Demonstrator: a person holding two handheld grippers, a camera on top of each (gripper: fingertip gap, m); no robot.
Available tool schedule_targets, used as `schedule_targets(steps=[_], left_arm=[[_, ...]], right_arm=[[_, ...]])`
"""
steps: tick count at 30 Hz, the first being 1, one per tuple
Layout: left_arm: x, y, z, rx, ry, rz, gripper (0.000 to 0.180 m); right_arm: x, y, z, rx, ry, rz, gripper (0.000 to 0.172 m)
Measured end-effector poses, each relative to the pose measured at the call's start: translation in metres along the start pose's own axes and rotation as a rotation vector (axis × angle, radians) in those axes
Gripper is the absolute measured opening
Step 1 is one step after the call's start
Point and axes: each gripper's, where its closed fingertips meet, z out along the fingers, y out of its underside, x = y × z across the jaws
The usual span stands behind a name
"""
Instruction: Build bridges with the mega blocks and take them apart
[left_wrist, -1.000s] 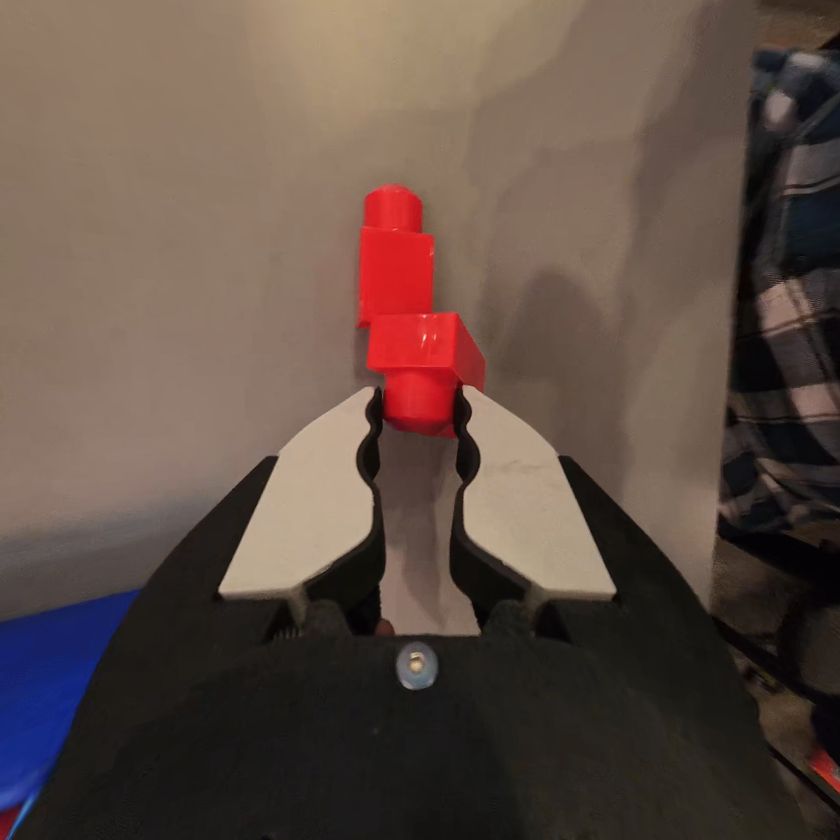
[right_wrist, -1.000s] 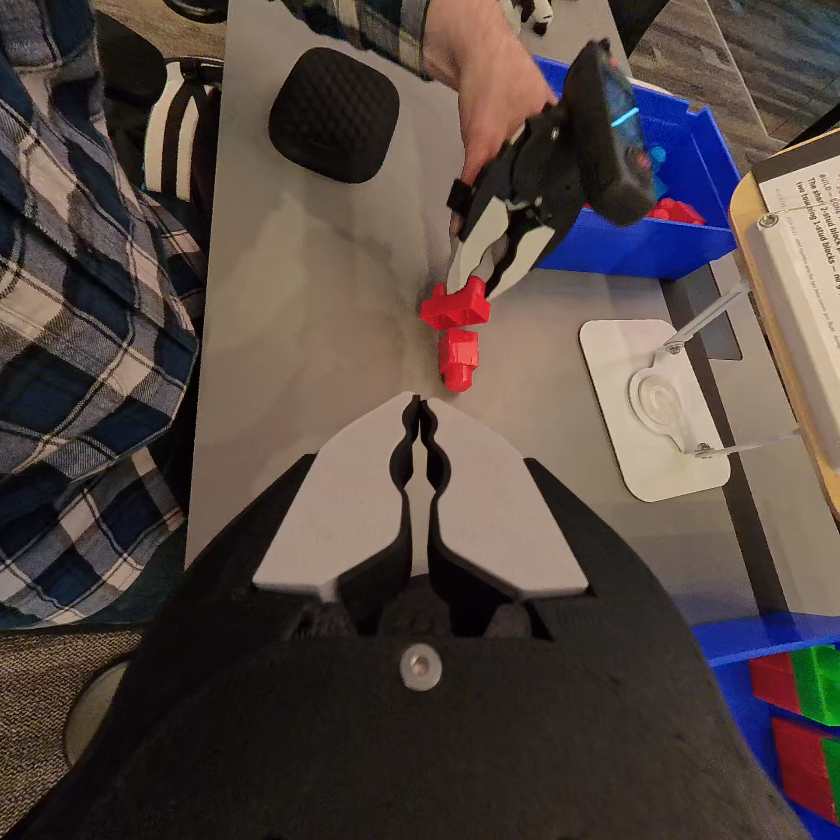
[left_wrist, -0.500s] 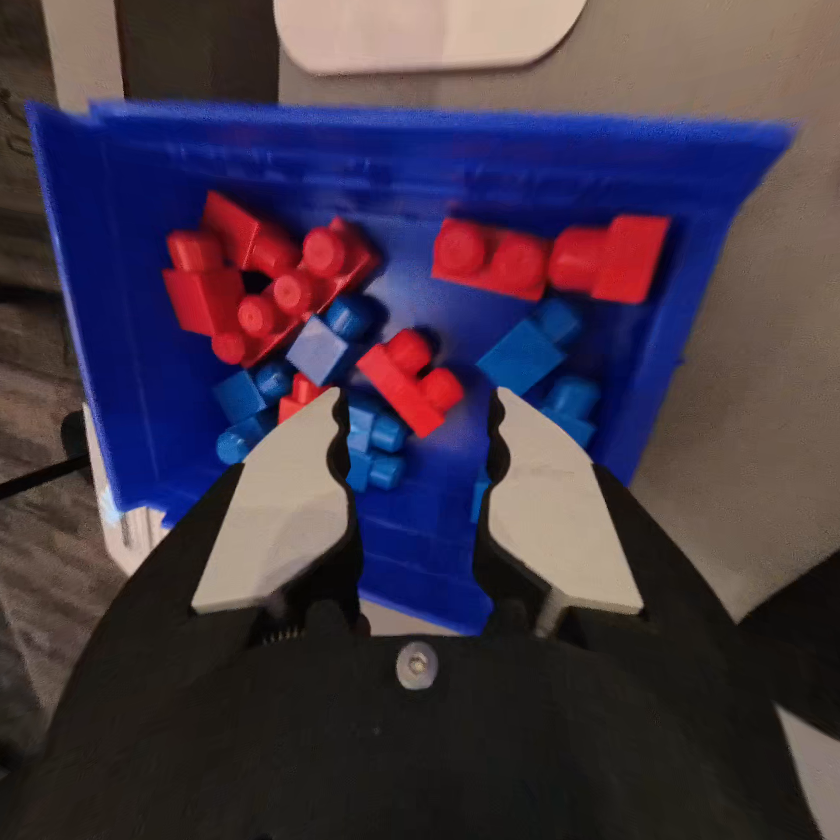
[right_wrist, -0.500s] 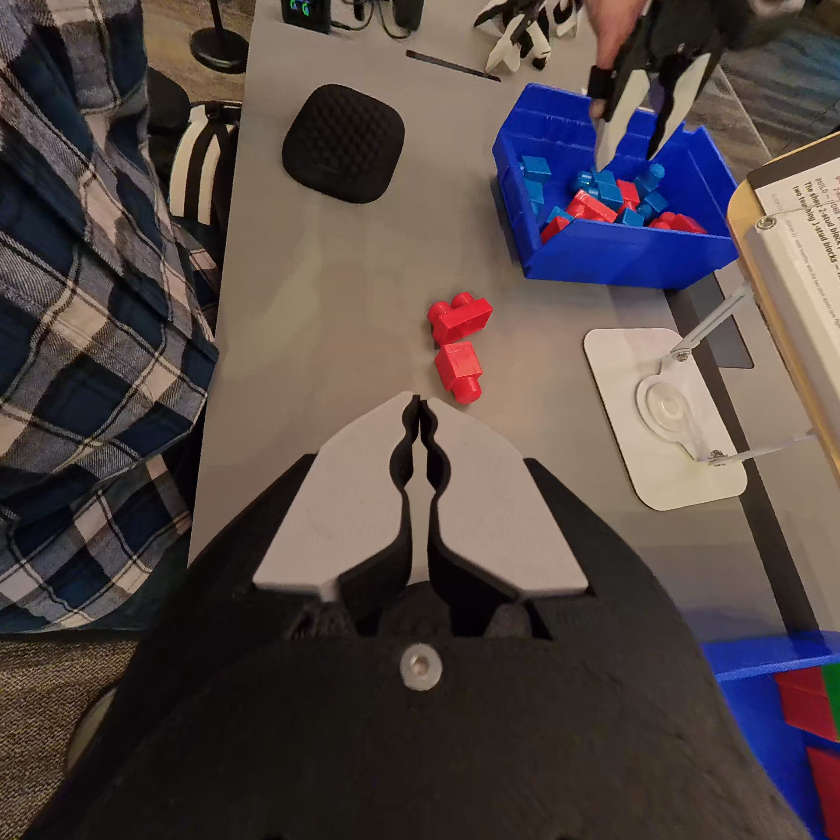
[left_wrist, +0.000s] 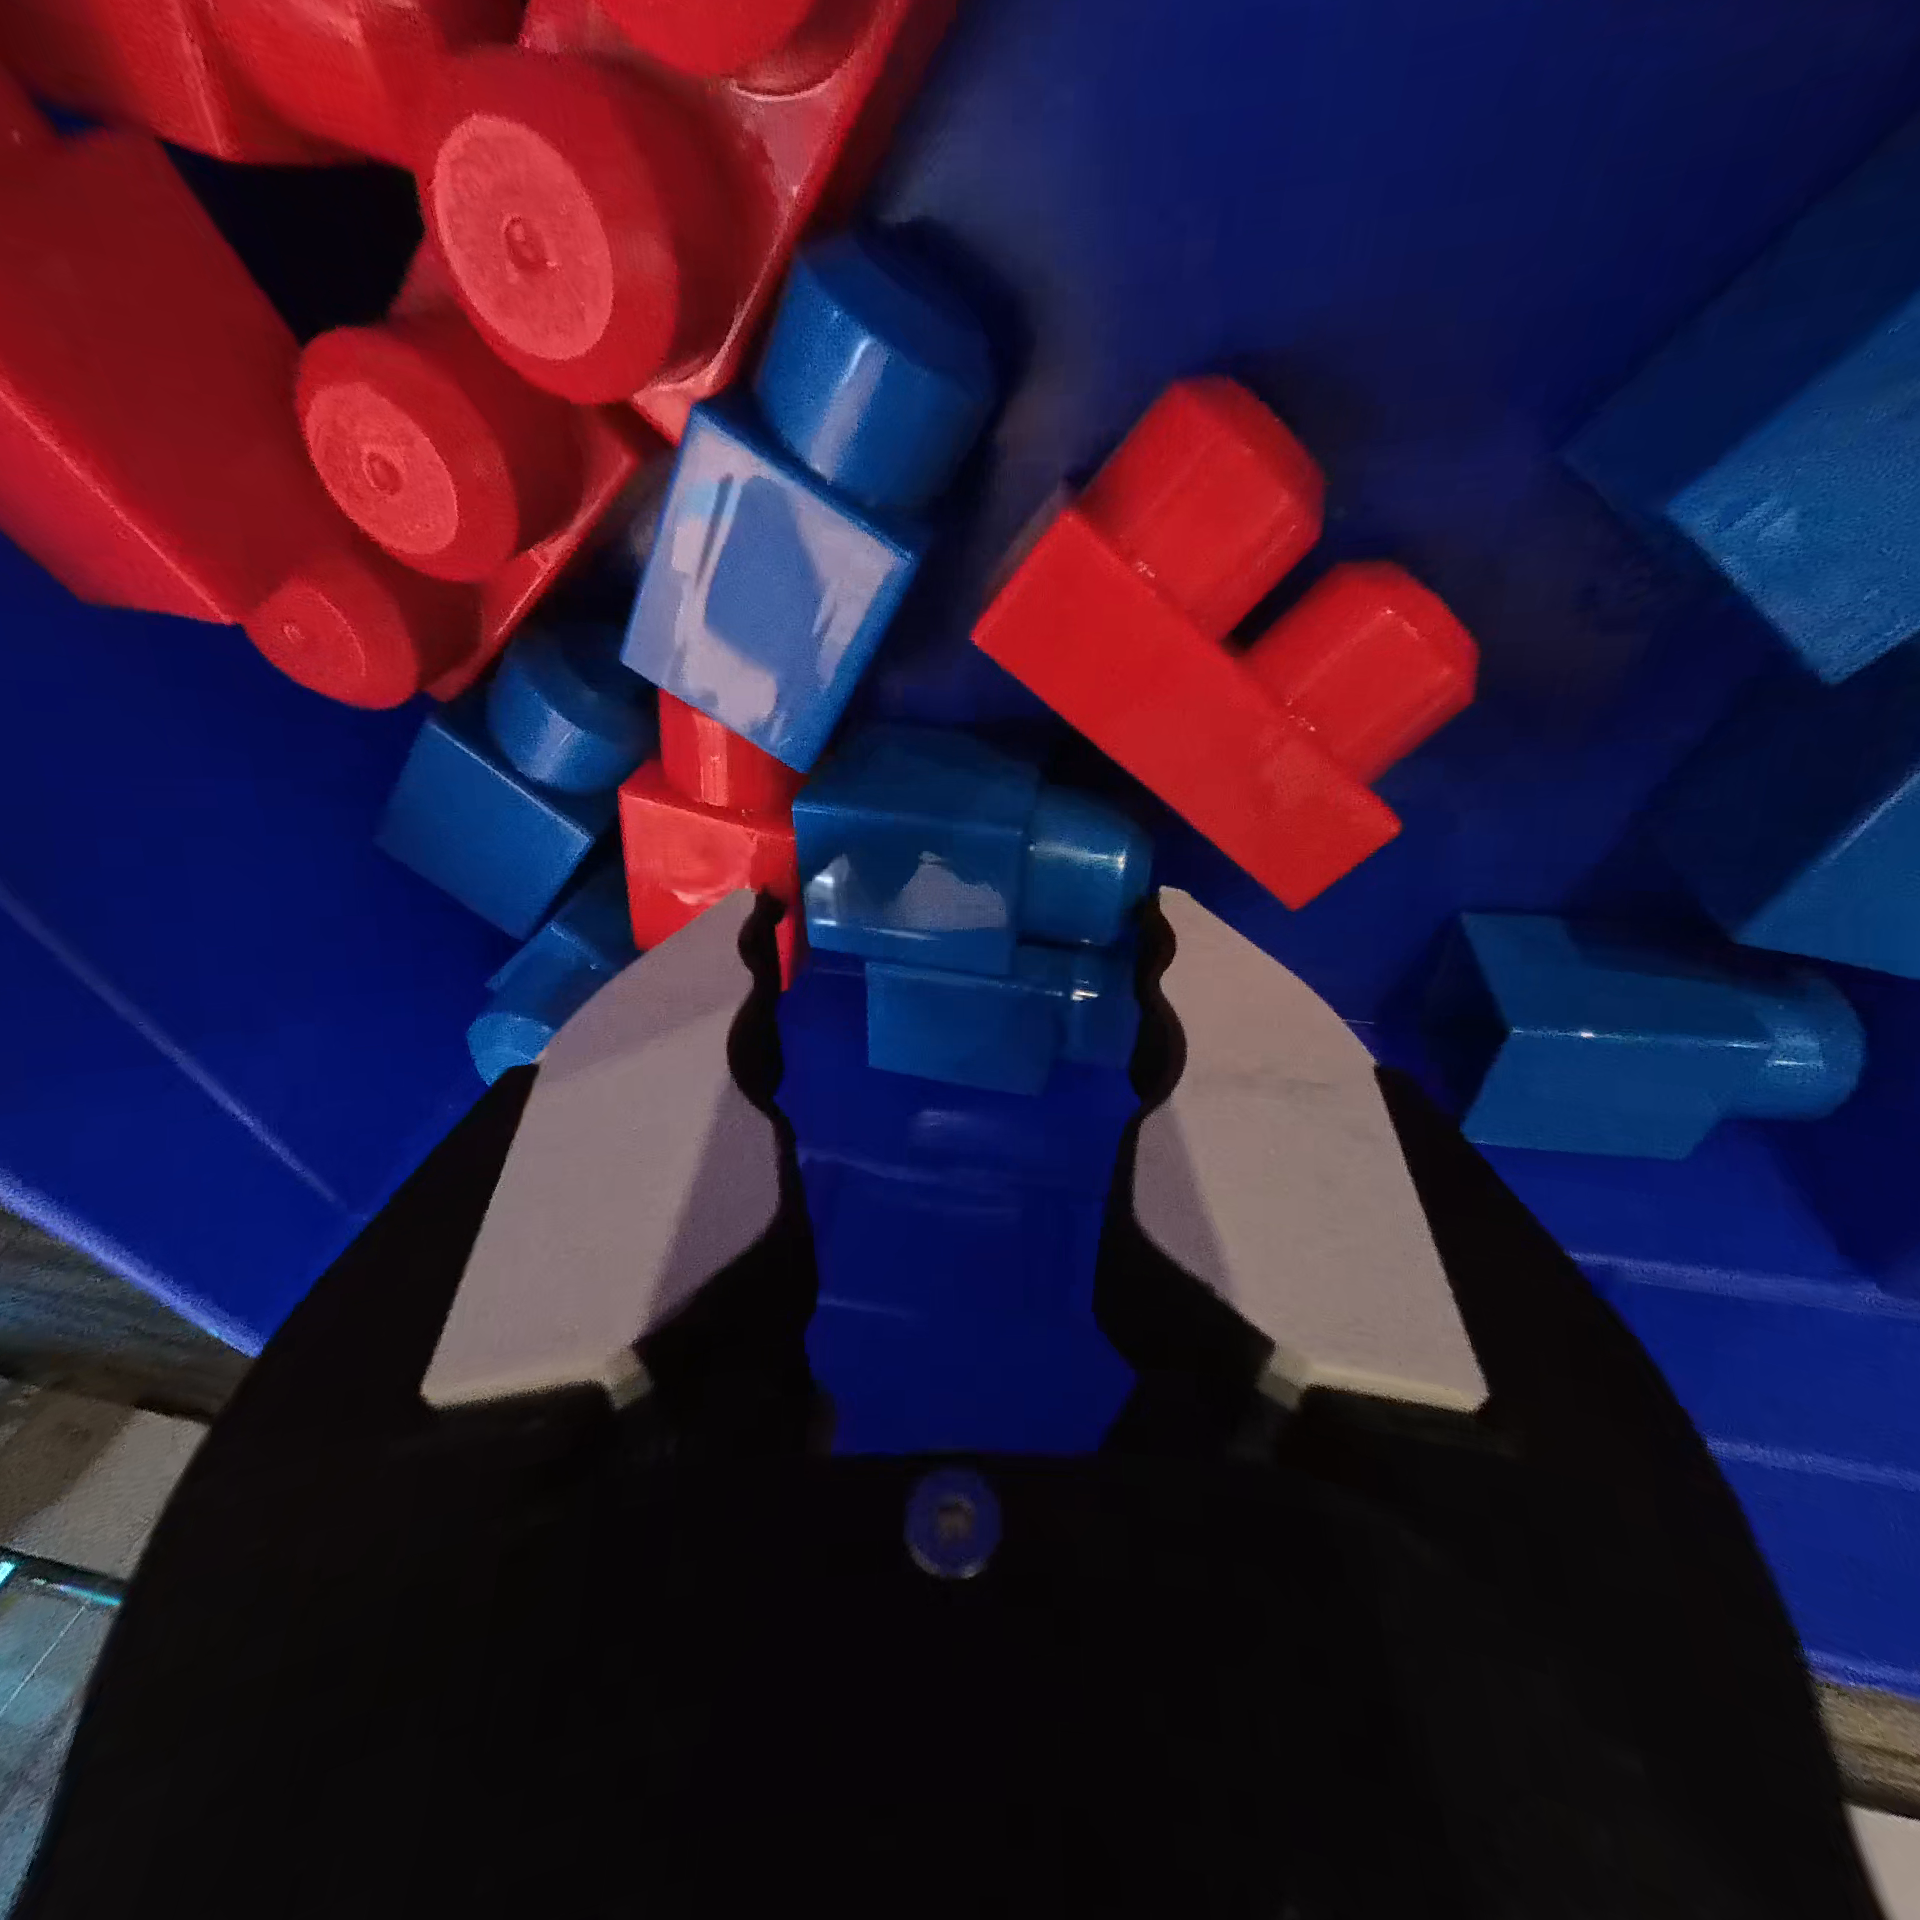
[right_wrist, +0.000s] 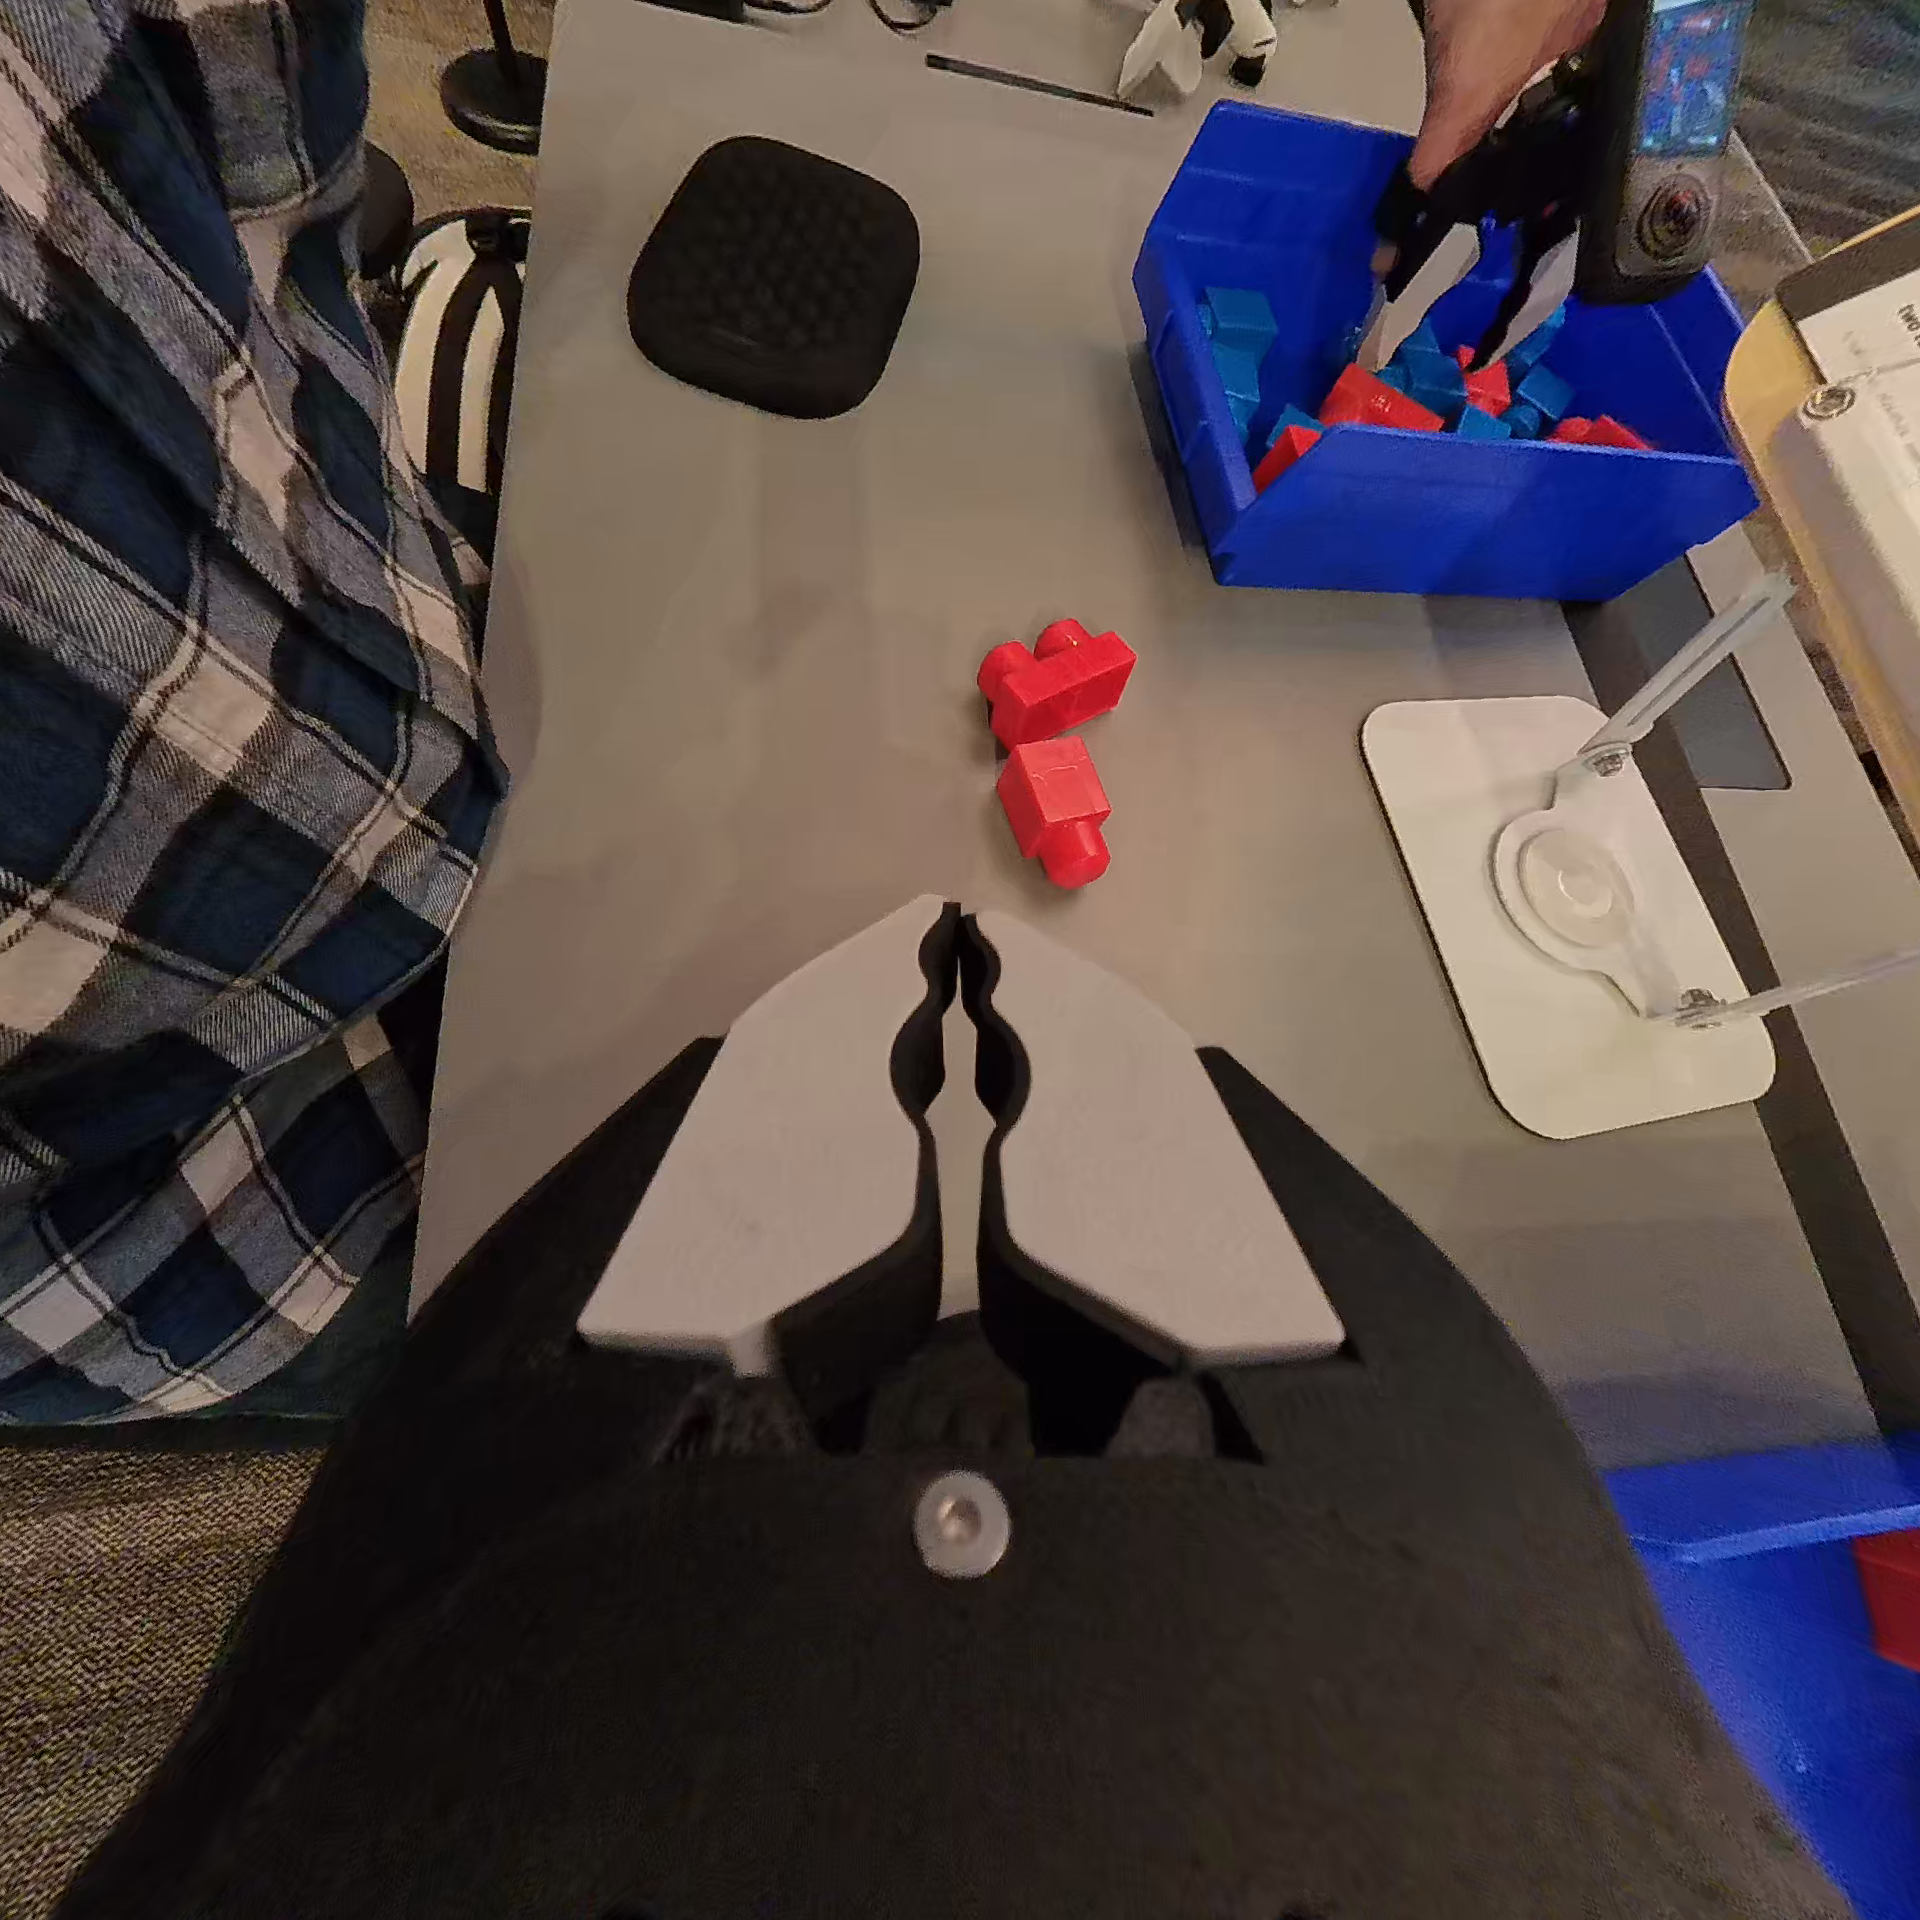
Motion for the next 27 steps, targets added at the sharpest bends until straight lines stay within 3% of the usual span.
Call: schedule_targets(steps=[4,6,12,15,19,22,25,27], left_arm=[[0.016,-0.003,-0.003,0.032,0.027,0.045,0.059],[0.026,0.004,0.001,-0.025,0.032,0.072,0.062],[0.029,0.009,0.013,-0.11,0.057,0.031,0.069],[0.021,0.009,0.006,-0.082,0.017,-0.015,0.069],[0.012,0.011,-0.032,0.016,-0.094,-0.142,0.069],[0.027,0.001,-0.072,0.112,-0.163,-0.196,0.068],[0.069,-0.031,-0.114,0.256,-0.177,-0.197,0.068],[0.115,-0.068,-0.136,0.386,-0.124,-0.157,0.068]], right_arm=[[0.002,0.004,-0.003,-0.006,0.008,0.005,0.0],[0.002,0.004,-0.006,0.001,0.011,0.007,0.0],[0.002,0.006,-0.006,-0.01,0.013,0.005,0.0],[0.003,0.005,-0.007,-0.014,0.023,0.001,0.0],[0.005,0.005,-0.009,-0.002,0.031,0.012,0.0],[0.003,0.004,-0.008,-0.005,0.028,0.006,0.0],[0.0,-0.001,-0.007,0.002,0.024,-0.002,0.0],[-0.001,-0.003,-0.005,-0.002,0.023,-0.004,0.0]])
